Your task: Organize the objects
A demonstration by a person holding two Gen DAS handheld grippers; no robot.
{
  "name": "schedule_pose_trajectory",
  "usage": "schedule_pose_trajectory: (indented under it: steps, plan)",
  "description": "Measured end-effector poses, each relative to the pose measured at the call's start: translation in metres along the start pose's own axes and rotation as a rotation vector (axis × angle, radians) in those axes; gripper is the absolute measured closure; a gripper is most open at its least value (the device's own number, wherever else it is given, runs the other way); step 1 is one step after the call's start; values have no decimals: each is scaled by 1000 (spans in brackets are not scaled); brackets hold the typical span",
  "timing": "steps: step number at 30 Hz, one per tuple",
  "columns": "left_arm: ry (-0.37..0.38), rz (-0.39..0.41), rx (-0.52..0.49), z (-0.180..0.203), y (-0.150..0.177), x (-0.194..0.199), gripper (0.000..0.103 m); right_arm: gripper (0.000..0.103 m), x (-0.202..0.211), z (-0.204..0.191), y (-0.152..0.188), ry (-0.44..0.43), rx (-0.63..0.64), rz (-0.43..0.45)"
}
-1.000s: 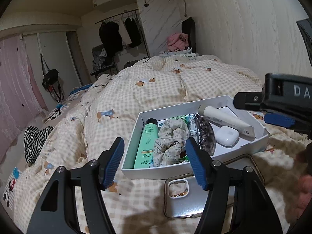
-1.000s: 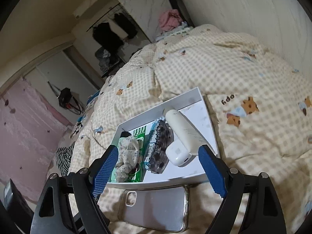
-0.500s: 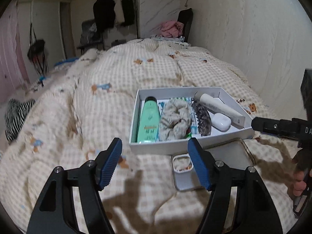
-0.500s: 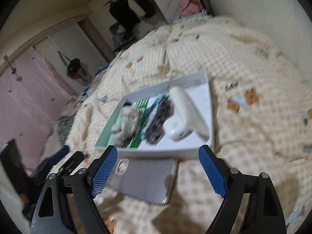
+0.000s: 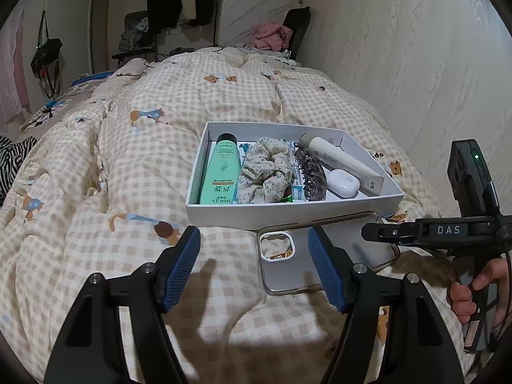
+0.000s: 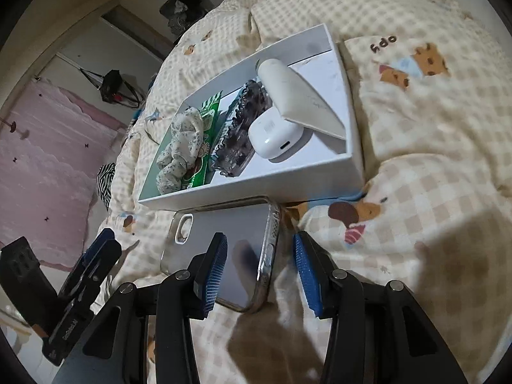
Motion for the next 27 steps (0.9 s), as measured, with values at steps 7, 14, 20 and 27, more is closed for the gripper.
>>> schedule_pose_trajectory:
  steps: [7, 14, 20, 27]
  plan:
    - [12, 64, 30, -4, -4, 9, 33, 94, 17, 14, -1, -194, -83, 80]
    - [-1, 186, 78, -12, -12, 31, 33, 94, 51, 13, 3, -279, -81, 212]
    - [28, 189, 102, -14, -13, 32, 33, 94, 73, 22, 5, -349, -115, 345]
    - [55, 134, 97, -10, -8, 21, 33, 94, 76, 46, 15, -439, -158, 360]
Point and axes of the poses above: each gripper's, at about its wrist camera, not at the fingertips, and x roughly against the way its jaws point, z to its right, y to its underside, the point moved 2 cm from there along -x, roughly the way its jaws point, and after that the axes turned 1 degree about y, right-handed, at the moved point
